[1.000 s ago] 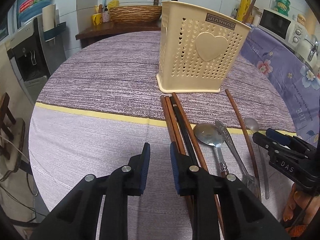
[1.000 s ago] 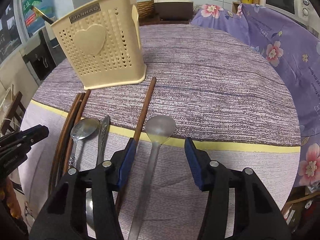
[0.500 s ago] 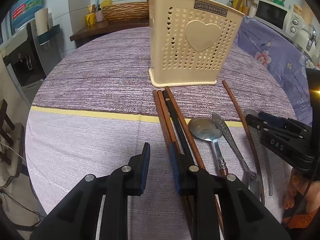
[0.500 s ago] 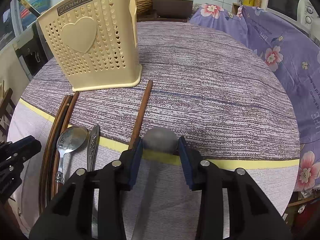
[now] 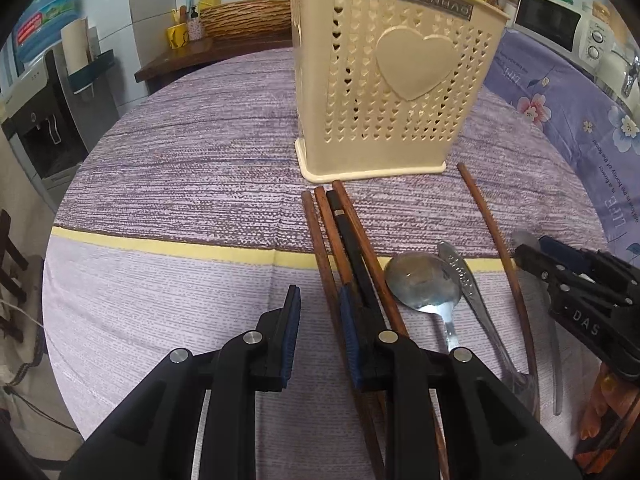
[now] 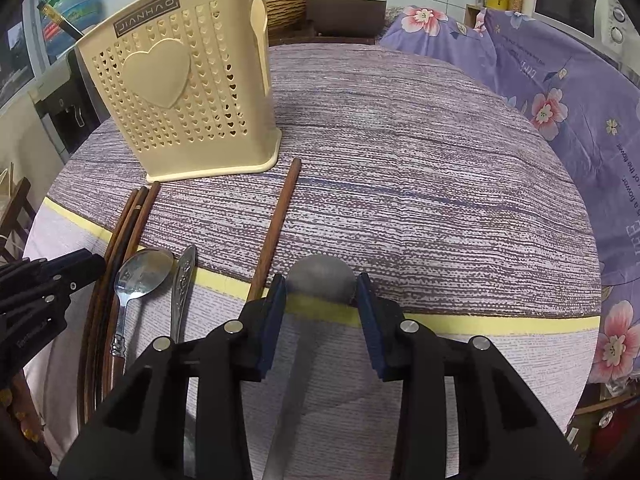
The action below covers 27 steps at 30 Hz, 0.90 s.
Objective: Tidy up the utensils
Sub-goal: 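Lower the left tool onto a brown chopstick while the right tool grasps the clear plastic spoon, then lift the brown chopstick with the left tool while the right tool carries the plastic spoon over the caddy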
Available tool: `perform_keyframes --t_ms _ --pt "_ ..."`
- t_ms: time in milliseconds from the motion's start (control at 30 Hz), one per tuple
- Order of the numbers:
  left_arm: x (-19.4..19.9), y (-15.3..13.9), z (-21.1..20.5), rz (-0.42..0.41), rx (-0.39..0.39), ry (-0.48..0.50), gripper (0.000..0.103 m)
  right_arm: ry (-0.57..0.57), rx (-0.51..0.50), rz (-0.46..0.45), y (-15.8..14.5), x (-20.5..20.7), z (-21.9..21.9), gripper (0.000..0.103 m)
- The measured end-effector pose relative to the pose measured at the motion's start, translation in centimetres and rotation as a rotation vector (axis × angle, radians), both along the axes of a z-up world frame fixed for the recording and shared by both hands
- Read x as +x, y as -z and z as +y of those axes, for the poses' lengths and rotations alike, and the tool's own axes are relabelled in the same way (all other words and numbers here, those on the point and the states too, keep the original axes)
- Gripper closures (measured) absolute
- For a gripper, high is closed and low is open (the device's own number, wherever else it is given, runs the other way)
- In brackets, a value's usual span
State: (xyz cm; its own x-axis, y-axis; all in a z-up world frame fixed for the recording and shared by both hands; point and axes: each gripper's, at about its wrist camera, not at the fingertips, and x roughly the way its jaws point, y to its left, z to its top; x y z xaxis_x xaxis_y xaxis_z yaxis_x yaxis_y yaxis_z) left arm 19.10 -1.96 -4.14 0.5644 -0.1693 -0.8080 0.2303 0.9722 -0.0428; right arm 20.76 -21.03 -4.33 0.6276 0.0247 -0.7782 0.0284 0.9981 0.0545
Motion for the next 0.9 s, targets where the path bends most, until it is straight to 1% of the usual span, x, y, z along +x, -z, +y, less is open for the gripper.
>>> perform_keyframes --t_ms 67,133,233,400,500,567,600,667,700,800,900 --pt "0.0 -0.1 0.3 0.001 -0.002 0.006 0.081 -0.003 0.000 0.004 0.0 -0.1 -0.1 0.066" --pt "0.2 -0.1 0.8 0.001 0.017 -0.002 0.081 0.002 0.009 0.008 -0.1 -0.1 -0.5 0.066" --pt "1.0 -0.1 1.2 0.029 0.001 0.002 0.081 0.009 0.027 0.016 -0.1 0.2 -0.8 0.066" --pt "2.3 0.0 0.5 0.026 0.026 -0.019 0.081 0.003 0.001 0.028 -0.2 0.6 0.1 0.065" --pt "3.1 0.0 0.3 0.025 0.027 -0.032 0.081 -0.001 -0.022 0.033 -0.1 0.9 0.6 0.065" --pt "3.6 0.0 0.1 0.022 0.040 -0.037 0.081 0.000 -0.021 0.033 -0.1 0.9 0.7 0.065" --pt "3.7 0.0 0.1 0.020 0.044 -0.039 0.082 -0.004 -0.023 0.030 -0.1 1.0 0.8 0.066" --pt "4.0 0.1 -0.1 0.012 0.069 -0.046 0.087 -0.010 -0.027 0.022 0.0 1.2 0.9 0.066" --pt "4.1 0.0 -0.2 0.008 0.077 -0.050 0.091 -0.012 -0.025 0.019 0.0 1.3 0.8 0.066" --pt "4.5 0.0 -0.2 0.002 0.076 -0.058 0.093 -0.025 0.009 0.006 -0.1 1.5 0.4 0.066" --pt "4.7 -0.1 0.0 -0.003 0.072 -0.063 0.095 -0.044 0.049 -0.035 -0.8 1.2 0.1 0.066"
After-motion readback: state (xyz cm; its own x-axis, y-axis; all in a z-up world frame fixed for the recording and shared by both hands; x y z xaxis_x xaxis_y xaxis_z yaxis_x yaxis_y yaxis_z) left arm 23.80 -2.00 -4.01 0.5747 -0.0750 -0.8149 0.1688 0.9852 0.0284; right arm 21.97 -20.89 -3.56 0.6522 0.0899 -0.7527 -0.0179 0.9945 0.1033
